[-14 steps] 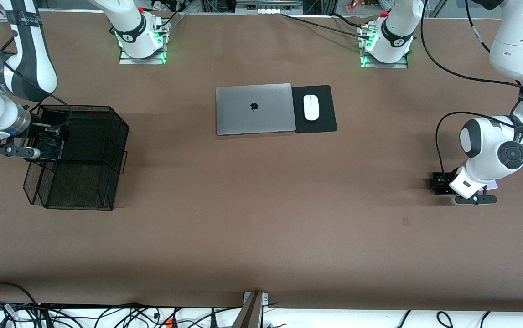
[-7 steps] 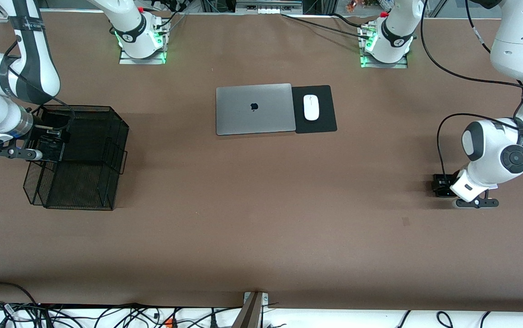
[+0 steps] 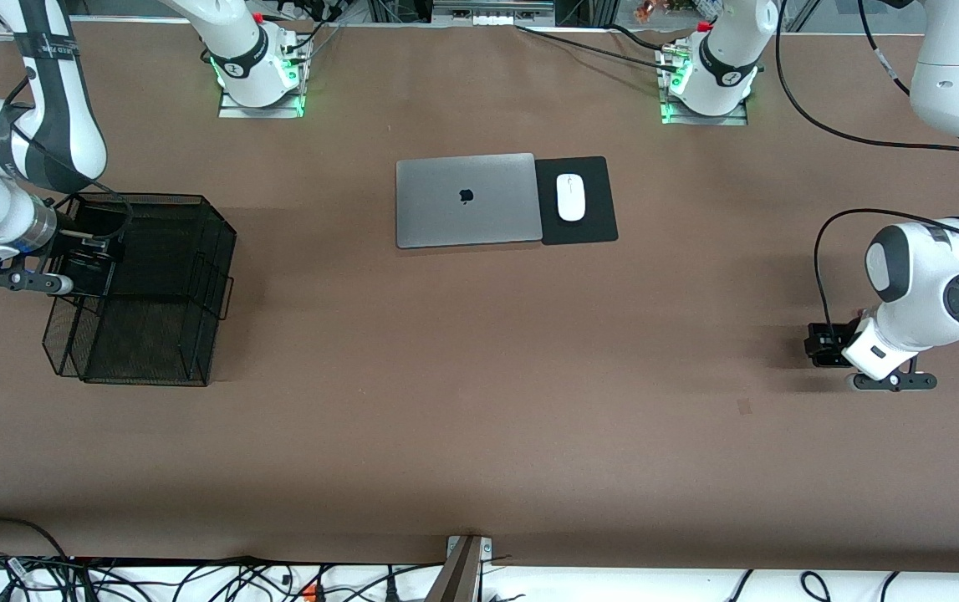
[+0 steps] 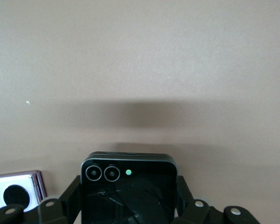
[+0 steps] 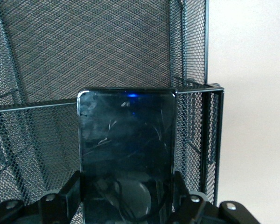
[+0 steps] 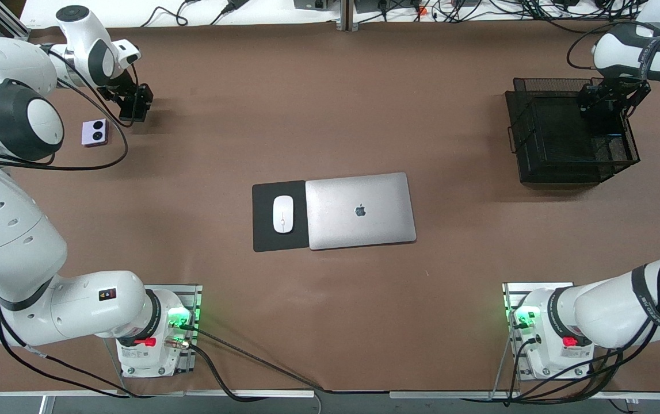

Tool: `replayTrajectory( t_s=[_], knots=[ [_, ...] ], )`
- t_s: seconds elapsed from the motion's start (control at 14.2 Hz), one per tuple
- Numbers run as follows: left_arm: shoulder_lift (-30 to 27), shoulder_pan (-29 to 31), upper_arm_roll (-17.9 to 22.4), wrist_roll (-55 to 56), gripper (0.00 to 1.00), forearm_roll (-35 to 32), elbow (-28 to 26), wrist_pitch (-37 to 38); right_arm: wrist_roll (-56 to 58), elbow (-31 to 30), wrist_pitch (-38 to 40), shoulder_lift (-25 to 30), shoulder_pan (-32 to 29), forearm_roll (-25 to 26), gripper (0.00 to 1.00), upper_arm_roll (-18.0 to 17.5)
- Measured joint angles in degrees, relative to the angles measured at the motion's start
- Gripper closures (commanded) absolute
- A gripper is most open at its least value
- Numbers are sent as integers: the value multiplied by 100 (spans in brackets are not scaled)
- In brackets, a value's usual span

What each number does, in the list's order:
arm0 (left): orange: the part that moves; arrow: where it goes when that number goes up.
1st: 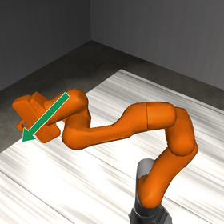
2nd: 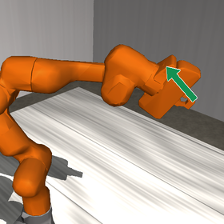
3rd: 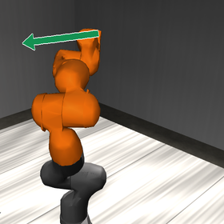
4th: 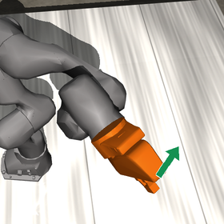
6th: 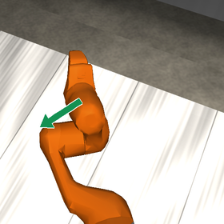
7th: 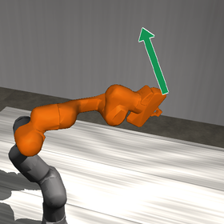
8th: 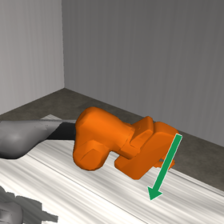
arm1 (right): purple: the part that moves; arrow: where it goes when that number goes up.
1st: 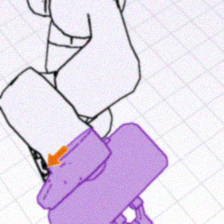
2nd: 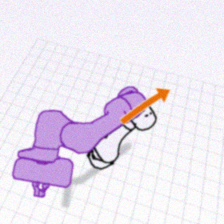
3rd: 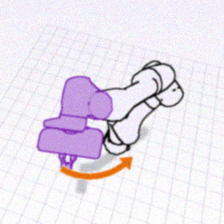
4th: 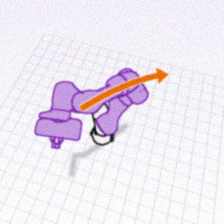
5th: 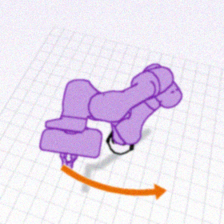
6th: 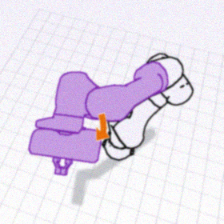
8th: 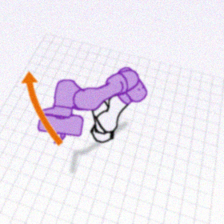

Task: Place phones with both arms
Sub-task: 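Release the phone in the basket while the left gripper carries the flip phone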

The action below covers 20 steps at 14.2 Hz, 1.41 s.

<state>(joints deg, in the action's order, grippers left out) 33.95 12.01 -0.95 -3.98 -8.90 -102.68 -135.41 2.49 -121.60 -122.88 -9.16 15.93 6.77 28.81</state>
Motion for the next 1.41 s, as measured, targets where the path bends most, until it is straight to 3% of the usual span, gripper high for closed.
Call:
replayTrajectory(
  t_s=[0.63,1.41],
  knots=[
    [-48,-762,-17,641,72,0,681,527,-6,21,-205,-104,-5,-1,100,5],
    [-55,-2477,-54,3477,72,-2,971,1269,-10,24,-192,-318,-6,-172,98,13]
  ],
)
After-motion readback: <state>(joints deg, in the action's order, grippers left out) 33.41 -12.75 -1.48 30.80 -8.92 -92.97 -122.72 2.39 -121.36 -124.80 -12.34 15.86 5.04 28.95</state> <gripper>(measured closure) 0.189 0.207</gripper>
